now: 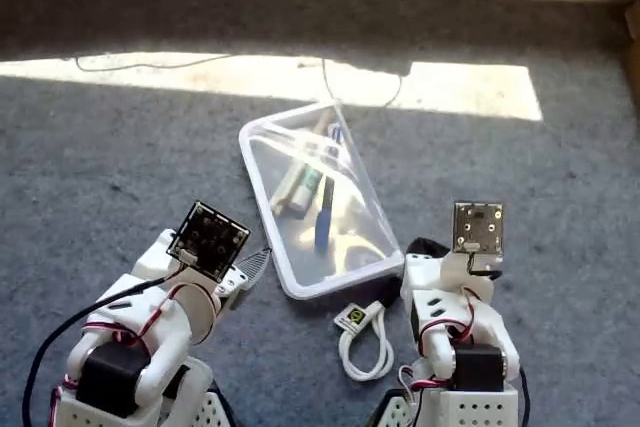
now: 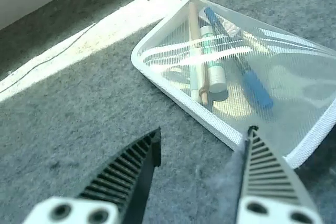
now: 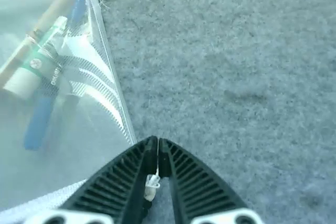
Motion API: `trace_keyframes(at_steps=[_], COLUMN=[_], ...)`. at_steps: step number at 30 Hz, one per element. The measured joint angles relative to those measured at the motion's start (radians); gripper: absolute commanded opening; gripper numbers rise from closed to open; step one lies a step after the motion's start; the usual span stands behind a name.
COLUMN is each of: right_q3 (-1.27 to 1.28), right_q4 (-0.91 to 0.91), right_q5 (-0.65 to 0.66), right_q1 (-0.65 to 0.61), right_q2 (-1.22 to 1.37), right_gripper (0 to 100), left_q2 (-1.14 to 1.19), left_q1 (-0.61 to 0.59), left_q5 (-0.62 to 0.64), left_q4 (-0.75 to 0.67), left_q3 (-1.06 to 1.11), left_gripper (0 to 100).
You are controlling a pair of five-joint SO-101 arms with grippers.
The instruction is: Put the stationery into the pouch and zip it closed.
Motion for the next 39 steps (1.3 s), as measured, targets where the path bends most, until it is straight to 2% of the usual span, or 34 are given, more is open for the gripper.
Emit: trace_keyframes(at_steps=[6, 12, 20, 26, 33, 39], right_q3=[-0.040, -0.044, -0.044, -0.041, 0.124, 0.135], right_q4=[0.074, 0.150, 0.167, 0.173, 0.173, 0.173], right_q5=[0.000, 0.000, 0.000, 0.000, 0.000, 0.000], right_q1=[0.000, 0.000, 0.000, 0.000, 0.000, 0.000], right_q2=[-0.002, -0.009, -0.009, -0.009, -0.003, -0.002], right_gripper=[0.5, 0.5, 0.5, 0.5, 0.5, 0.5], left_q2=[0.000, -0.095, -0.169, -0.169, -0.160, -0.160], left_q1=[0.000, -0.063, -0.129, -0.206, -0.318, -0.344], left_q5=[0.011, 0.115, 0.123, 0.083, 0.074, 0.074], left_q4=[0.000, -0.008, -0.011, -0.081, -0.133, -0.193], left_q3=[0.002, 0.006, 0.041, 0.147, 0.311, 0.468], left_gripper=[22, 14, 0, 1, 1, 1])
